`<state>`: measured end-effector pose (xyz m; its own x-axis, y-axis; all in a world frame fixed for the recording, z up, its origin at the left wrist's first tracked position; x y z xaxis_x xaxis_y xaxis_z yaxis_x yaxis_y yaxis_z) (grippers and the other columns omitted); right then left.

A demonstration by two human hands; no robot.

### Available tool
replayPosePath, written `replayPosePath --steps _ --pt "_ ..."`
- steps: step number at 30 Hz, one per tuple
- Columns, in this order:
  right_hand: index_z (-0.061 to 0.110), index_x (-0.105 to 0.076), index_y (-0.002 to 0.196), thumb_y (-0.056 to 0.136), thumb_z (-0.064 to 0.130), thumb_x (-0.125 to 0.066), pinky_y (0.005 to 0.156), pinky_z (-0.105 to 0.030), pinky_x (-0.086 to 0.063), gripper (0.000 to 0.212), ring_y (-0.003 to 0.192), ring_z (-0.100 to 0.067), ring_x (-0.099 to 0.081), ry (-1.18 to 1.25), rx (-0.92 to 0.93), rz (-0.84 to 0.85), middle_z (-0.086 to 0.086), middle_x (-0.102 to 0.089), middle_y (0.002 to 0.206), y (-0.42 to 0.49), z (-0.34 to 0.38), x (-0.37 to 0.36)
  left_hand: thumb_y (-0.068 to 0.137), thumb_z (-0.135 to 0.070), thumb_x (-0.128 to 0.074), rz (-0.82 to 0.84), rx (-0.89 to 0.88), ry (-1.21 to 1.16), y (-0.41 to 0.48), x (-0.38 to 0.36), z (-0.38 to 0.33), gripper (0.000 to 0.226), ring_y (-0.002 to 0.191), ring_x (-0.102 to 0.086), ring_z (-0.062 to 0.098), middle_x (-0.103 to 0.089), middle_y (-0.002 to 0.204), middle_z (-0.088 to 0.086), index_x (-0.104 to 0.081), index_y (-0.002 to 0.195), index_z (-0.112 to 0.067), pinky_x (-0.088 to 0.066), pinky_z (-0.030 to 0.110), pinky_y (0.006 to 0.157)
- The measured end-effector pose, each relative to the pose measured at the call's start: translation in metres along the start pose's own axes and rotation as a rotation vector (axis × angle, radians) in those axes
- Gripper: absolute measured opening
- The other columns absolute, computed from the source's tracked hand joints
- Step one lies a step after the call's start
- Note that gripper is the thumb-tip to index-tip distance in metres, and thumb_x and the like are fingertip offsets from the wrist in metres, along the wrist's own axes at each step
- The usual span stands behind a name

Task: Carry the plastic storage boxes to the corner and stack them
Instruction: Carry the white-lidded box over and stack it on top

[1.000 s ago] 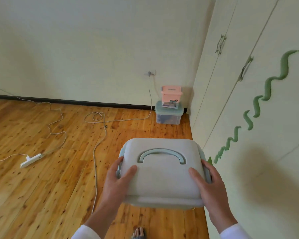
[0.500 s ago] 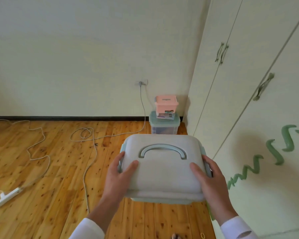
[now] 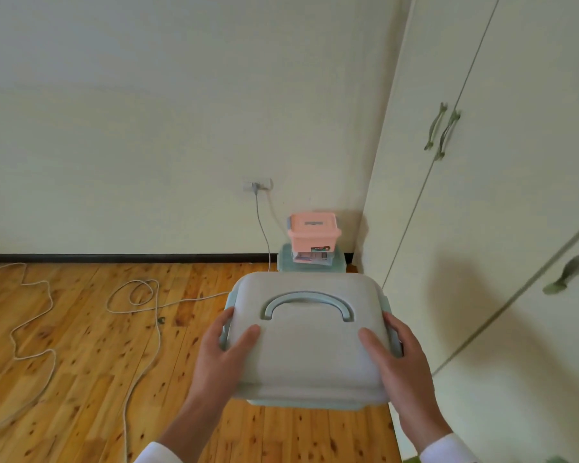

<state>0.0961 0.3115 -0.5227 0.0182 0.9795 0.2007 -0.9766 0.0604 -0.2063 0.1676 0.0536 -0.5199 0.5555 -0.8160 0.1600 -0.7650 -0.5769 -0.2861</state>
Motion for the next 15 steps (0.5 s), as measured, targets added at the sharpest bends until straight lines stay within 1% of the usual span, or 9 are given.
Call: replayPosePath --steps 5,9,12,14,15 --pt "0.038 -0.05 0.131 0.081 0.046 -0.071 0.094 -0.047 -0.051 0.055 0.112 -0.016 -0.054 -0.01 0.0 -0.002 0.009 -0.052 0.128 0.074 0.014 0.001 0.083 -0.045 -0.069 0.005 0.024 0.011 0.051 -0.042 -0.022 0.058 0.095 -0.058 0.013 -0.05 0.125 -0.004 -0.045 0.136 -0.045 -0.047 0.023 0.061" --pt "0.039 -0.05 0.13 0.08 0.046 -0.071 0.095 -0.049 -0.05 0.054 0.113 -0.017 -0.054 0.003 -0.019 0.003 0.009 -0.053 0.129 0.121 0.022 -0.006 0.085 -0.042 -0.068 0.014 0.036 0.012 0.094 -0.066 -0.038 0.055 0.094 -0.059 0.015 -0.051 0.12 -0.005 -0.045 0.135 -0.045 -0.049 0.025 0.061" --pt "0.04 -0.051 0.129 0.08 0.047 -0.071 0.095 -0.048 -0.051 0.054 0.113 -0.016 -0.054 0.019 -0.041 -0.004 0.01 -0.053 0.128 0.154 0.026 -0.015 0.085 -0.043 -0.068 0.008 0.042 0.014 0.129 -0.082 -0.046 0.051 0.092 -0.057 0.01 -0.051 0.113 -0.012 -0.046 0.13 -0.048 -0.045 0.021 0.06" --pt "0.04 -0.051 0.129 0.08 0.046 -0.071 0.093 -0.044 -0.051 0.054 0.112 -0.015 -0.054 0.012 -0.044 -0.018 0.011 -0.053 0.127 0.181 0.03 -0.023 0.085 -0.043 -0.068 0.011 0.047 0.017 0.157 -0.093 -0.051 0.052 0.09 -0.056 0.009 -0.049 0.107 -0.019 -0.046 0.132 -0.046 -0.043 0.02 0.058" --pt "0.04 -0.051 0.129 0.08 0.046 -0.071 0.093 -0.043 -0.051 0.053 0.112 -0.015 -0.054 0.007 -0.053 -0.021 0.011 -0.053 0.127 0.188 0.033 -0.026 0.085 -0.043 -0.068 0.016 0.053 0.027 0.165 -0.096 -0.054 0.054 0.09 -0.056 0.009 -0.049 0.106 -0.02 -0.045 0.134 -0.045 -0.043 0.019 0.058"
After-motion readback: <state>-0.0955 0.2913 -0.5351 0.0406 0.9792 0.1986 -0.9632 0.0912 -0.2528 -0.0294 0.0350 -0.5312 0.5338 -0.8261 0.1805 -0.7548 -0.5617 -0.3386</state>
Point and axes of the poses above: each hand's wrist, its own y-axis towards the middle knuckle, its own x-axis out of the back of the hand, z = x × y, the point moved 3 cm from there along y, towards the middle knuckle
